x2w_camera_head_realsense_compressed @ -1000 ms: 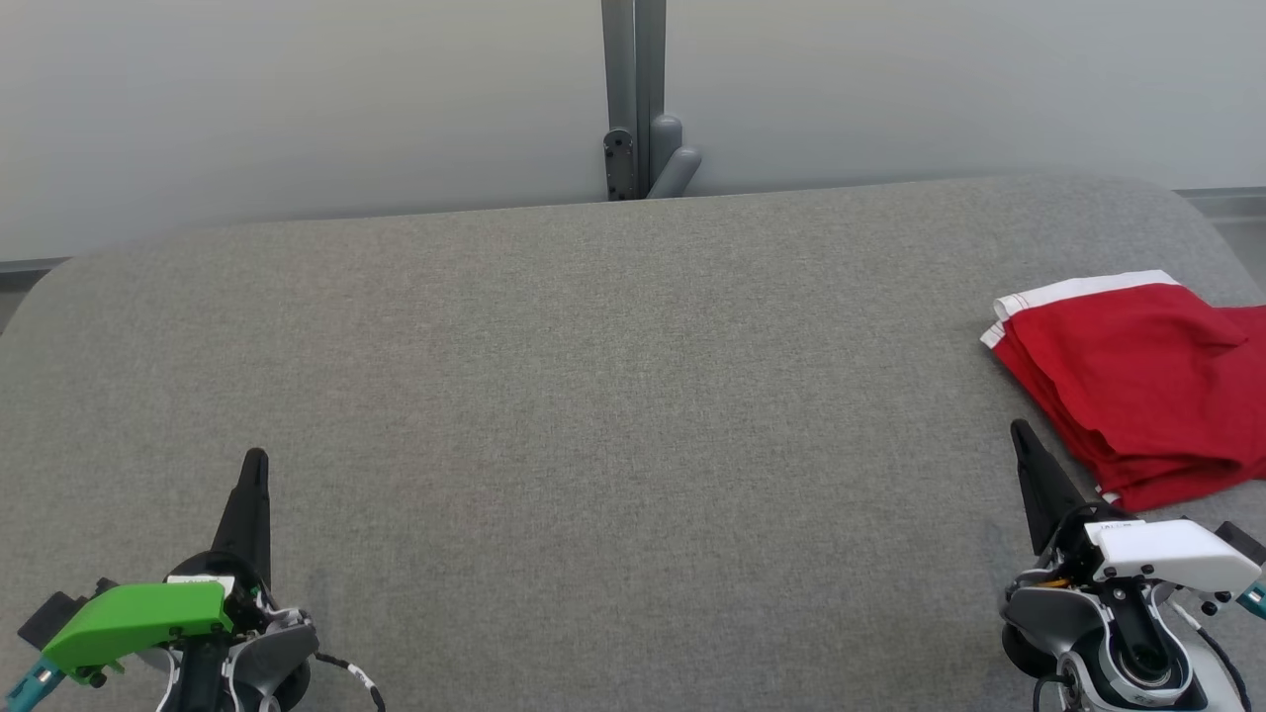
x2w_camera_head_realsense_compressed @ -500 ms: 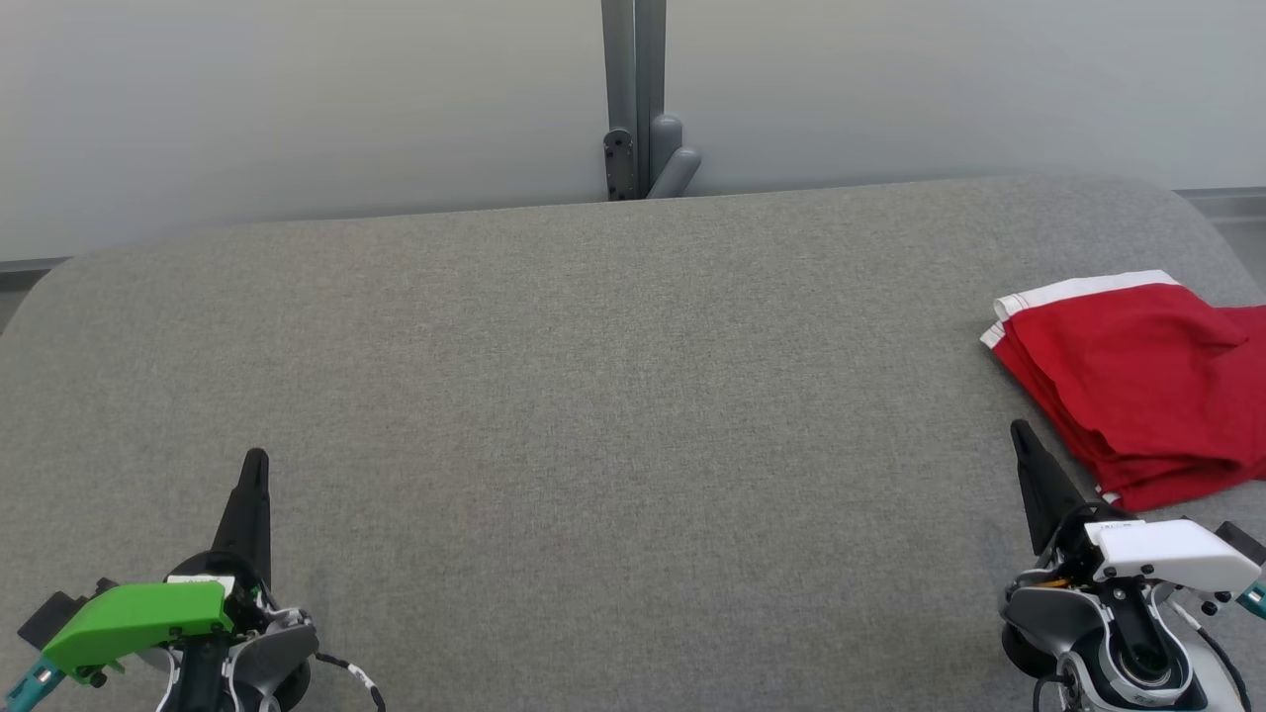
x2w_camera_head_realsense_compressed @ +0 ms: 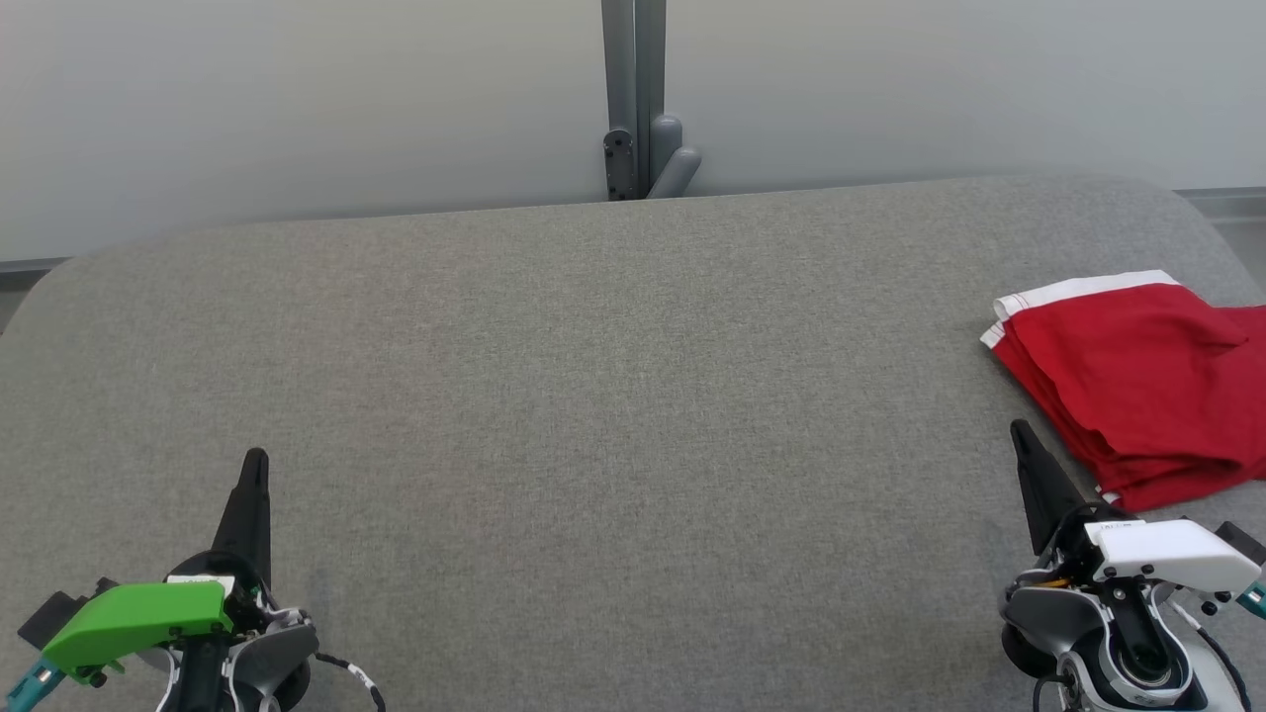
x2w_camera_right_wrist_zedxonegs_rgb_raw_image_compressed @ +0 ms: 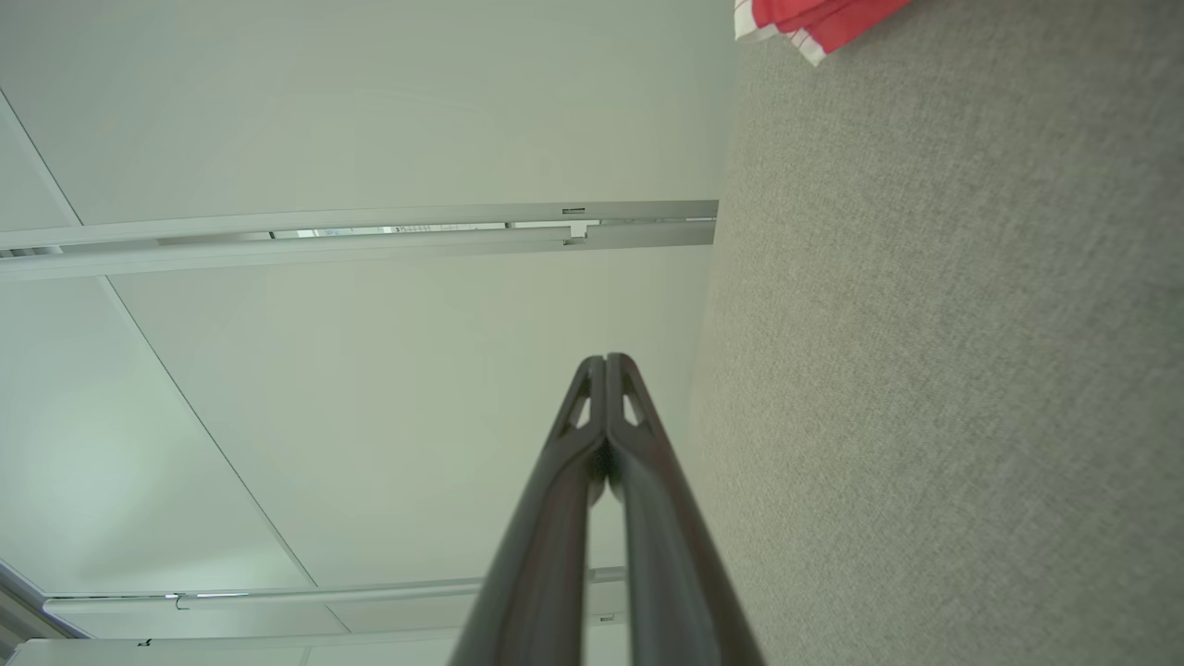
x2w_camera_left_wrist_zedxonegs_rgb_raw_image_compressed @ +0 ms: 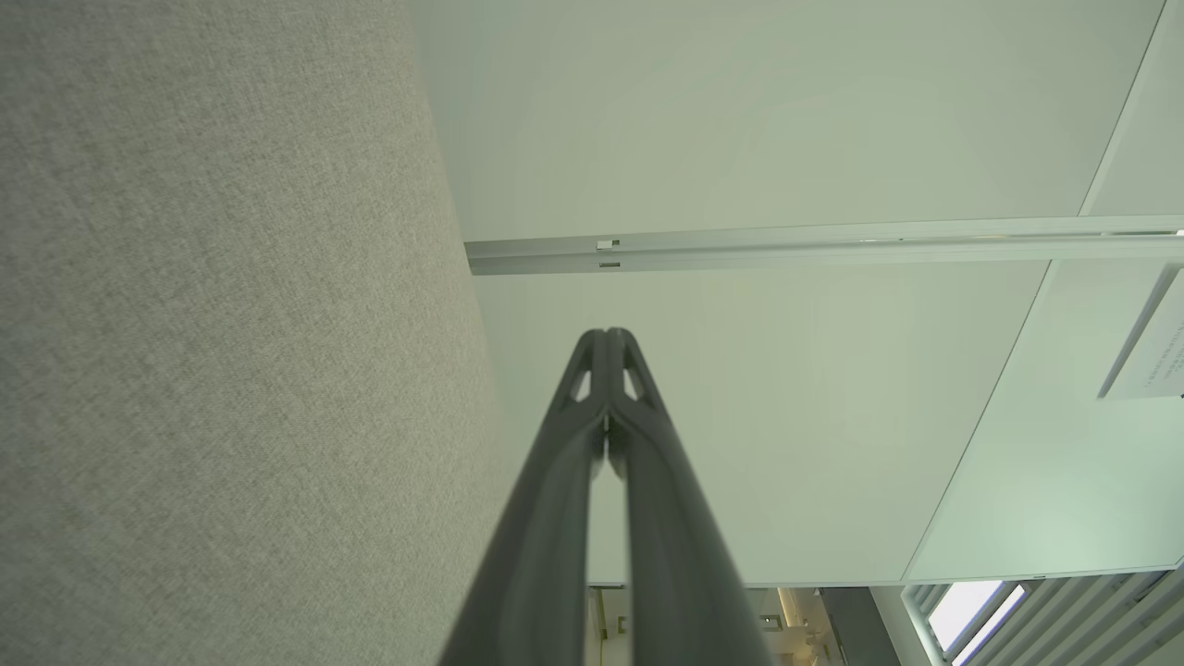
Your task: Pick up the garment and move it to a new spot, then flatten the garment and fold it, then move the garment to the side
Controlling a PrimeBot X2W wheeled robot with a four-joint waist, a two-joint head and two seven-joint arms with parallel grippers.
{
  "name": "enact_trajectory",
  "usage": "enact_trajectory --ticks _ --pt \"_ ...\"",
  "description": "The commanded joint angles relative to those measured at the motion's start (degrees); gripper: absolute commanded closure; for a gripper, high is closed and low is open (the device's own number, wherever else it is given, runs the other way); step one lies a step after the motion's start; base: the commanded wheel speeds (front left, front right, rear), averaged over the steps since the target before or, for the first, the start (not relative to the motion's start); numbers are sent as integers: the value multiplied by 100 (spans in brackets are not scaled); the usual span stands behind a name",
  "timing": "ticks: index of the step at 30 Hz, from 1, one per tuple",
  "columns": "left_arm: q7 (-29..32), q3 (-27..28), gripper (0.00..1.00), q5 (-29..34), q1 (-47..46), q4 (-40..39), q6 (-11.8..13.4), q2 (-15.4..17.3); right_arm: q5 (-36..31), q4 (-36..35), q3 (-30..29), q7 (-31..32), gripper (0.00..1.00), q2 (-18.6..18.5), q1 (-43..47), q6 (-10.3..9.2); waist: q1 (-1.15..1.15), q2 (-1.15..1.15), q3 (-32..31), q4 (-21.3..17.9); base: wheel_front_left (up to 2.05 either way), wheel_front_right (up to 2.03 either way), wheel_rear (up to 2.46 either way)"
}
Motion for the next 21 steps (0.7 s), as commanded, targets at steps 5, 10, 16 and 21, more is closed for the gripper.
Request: enact_trajectory --ticks 5,10,16,21 --pt "14 32 100 10 -78 -2 -18 5 41 5 3 17 100 -28 -31 2 0 27 0 0 0 0 0" --pt "15 32 100 10 -78 -2 -18 5 41 5 3 17 100 -28 -31 2 0 27 0 0 0 0 0" --pt "15 33 100 11 -78 -2 -18 4 41 5 3 16 100 -28 -31 2 0 27 0 0 0 0 0" --pt "15 33 100 11 -78 -2 -18 4 41 5 3 16 100 -28 -31 2 0 27 0 0 0 0 0"
